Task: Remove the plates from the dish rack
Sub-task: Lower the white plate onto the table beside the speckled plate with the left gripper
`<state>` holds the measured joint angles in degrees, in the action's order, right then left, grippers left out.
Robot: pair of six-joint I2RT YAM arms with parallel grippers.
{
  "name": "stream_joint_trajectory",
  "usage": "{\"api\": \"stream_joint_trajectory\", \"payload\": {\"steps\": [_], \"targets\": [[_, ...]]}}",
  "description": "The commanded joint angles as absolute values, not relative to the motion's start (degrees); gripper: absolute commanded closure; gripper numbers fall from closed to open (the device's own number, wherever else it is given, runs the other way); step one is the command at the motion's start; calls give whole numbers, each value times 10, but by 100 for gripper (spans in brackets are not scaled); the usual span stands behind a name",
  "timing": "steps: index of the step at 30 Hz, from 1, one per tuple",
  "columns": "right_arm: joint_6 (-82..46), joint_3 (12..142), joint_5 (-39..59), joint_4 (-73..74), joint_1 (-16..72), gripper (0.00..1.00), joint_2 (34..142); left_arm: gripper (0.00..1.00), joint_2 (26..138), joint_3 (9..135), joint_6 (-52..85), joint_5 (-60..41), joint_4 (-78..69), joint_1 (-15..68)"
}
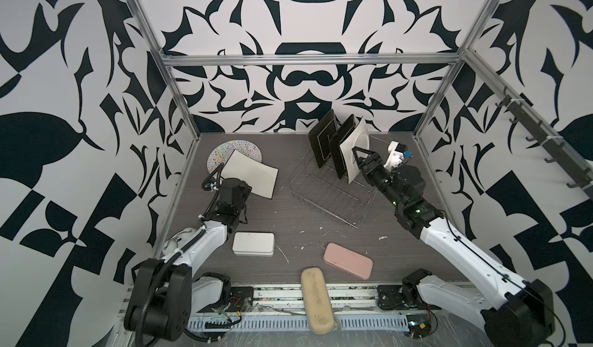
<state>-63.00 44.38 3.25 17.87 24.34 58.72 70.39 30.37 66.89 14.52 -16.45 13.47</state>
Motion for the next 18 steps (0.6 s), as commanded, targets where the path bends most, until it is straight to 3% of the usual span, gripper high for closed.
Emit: {"api": "stream_joint_trajectory", "payload": {"steps": [1,9,18], "targets": [[-617,449,33,181,239,24,564,100,719,369,685,131,-326,133],[-613,448,34,170,231,24,559,100,776,416,671,92,-307,131],[-617,448,50,182,223,24,574,100,759,411,666,75,-285,131]]}}
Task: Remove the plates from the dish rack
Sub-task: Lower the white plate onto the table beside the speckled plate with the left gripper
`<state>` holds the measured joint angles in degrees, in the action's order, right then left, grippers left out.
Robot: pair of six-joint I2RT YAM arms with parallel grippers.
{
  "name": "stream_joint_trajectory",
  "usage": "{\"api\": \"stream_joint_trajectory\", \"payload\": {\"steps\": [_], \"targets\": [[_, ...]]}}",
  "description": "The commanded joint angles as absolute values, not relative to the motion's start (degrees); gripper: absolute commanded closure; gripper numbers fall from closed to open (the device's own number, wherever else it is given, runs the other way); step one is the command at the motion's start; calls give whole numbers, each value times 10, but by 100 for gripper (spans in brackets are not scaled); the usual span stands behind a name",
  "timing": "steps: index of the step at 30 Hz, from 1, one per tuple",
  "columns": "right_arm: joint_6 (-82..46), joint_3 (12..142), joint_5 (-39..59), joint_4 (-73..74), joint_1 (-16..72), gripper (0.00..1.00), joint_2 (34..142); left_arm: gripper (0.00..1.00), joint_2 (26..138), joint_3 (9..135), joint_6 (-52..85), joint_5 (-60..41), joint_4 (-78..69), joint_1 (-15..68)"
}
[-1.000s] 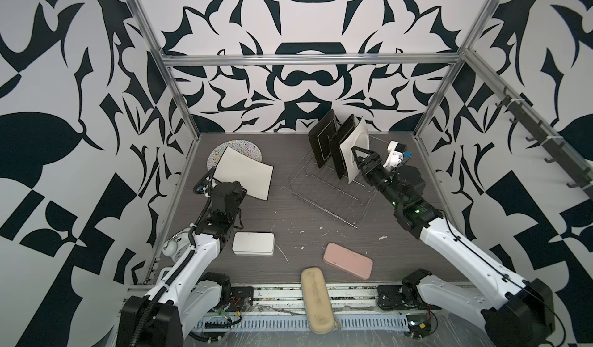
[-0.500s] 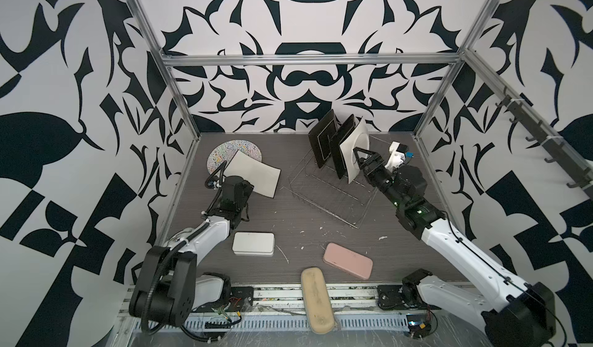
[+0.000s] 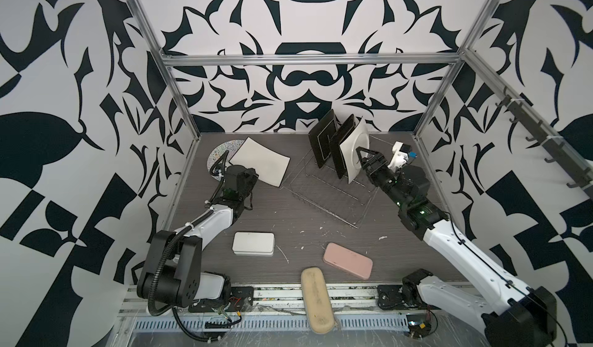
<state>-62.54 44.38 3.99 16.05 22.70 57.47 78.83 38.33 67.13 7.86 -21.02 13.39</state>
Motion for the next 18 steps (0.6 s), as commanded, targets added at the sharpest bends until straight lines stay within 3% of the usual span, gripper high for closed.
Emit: {"api": "stream_joint_trajectory", "payload": {"steps": [1,18], "targets": [[-617,447,51,183,223,24,574,100,748,413,658,79,-266,131],[-638,431,102,214,206,24,593,100,536,293,749,142,-125,133]]}}
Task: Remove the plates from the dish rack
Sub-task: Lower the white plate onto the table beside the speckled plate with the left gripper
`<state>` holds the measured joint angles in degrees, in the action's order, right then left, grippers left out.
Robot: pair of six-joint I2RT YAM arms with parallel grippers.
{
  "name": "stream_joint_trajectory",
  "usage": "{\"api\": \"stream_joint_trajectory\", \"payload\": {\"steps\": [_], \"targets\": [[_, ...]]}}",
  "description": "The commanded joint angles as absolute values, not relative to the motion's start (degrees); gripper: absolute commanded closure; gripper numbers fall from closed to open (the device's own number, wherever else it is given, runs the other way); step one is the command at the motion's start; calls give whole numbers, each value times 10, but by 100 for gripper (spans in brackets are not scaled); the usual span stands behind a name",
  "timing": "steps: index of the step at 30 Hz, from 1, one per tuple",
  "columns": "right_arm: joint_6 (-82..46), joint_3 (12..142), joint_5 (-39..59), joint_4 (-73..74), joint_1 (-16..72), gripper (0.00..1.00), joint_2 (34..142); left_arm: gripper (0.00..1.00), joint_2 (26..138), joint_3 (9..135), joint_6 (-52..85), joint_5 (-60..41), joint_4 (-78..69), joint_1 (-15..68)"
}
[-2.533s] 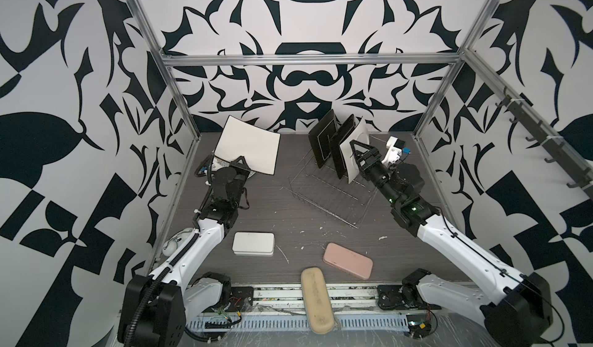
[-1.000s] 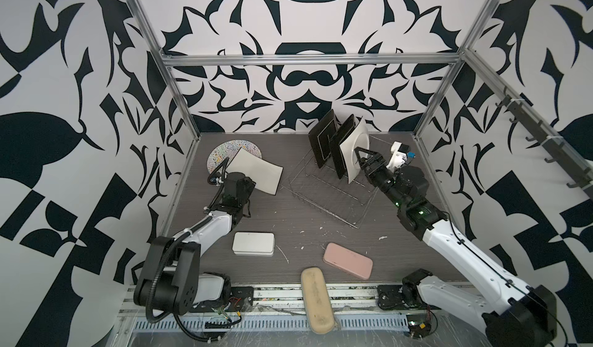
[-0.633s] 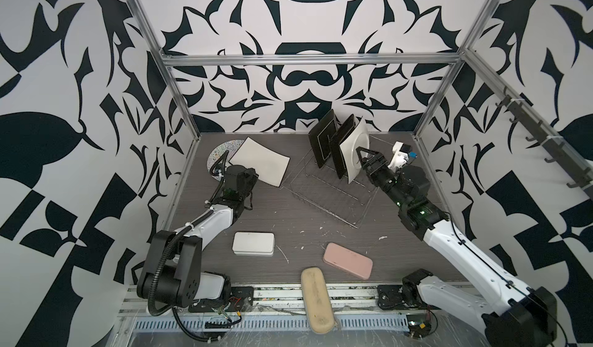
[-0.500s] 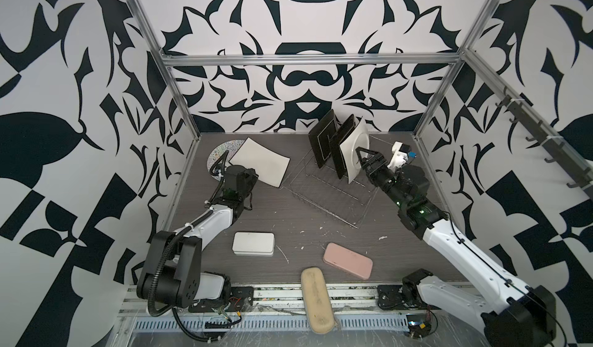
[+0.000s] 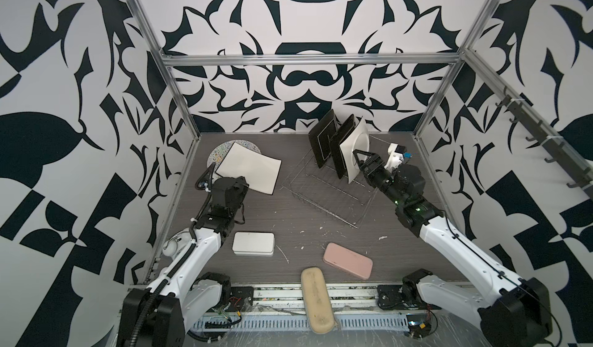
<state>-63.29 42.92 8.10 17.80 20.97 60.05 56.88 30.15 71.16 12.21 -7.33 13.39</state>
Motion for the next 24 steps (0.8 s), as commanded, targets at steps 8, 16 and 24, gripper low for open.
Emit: {"api": "stream_joint_trajectory", "payload": {"steps": [8,16,24], "targets": [[-640,422,116,207,202,24,584,100,460,247,772,176,-80,140],[-642,417,120,207,201,24,582,100,391,245,799,229,38,141],[-643,420,123,209,201,24,590,100,398,265,807,266,100,141]]}}
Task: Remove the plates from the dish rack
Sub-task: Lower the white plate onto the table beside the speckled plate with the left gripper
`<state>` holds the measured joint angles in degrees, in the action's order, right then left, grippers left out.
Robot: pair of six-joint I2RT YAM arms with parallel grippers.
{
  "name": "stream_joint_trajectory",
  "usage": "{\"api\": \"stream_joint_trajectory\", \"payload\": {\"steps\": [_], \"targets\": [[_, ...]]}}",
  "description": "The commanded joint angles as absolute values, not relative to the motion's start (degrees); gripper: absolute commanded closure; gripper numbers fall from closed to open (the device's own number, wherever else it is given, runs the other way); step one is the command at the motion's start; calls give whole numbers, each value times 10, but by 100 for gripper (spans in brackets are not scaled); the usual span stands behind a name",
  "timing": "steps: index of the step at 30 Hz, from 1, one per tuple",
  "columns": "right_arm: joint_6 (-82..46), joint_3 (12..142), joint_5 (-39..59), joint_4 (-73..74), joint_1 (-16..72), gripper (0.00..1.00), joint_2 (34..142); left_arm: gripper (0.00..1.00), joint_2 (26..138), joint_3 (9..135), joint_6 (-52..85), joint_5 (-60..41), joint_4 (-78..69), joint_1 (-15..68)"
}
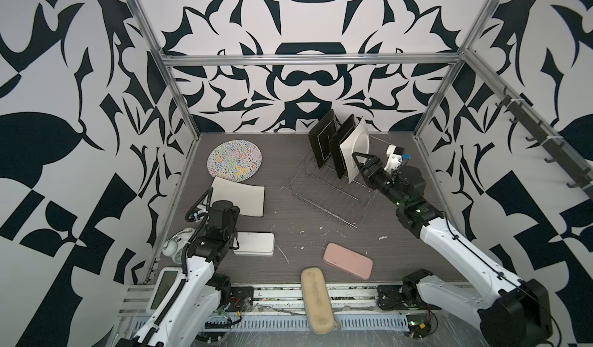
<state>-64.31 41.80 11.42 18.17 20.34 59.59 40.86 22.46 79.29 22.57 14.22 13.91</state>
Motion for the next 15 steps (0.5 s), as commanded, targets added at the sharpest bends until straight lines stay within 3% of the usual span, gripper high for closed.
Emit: {"api": "stream_joint_trajectory", "payload": {"steps": [1,15], "targets": [[-642,424,124,203,201,24,592,100,399,265,811,271,104,141],[-628,421,117,189,200,24,587,100,476,284,823,253,88,94]]}}
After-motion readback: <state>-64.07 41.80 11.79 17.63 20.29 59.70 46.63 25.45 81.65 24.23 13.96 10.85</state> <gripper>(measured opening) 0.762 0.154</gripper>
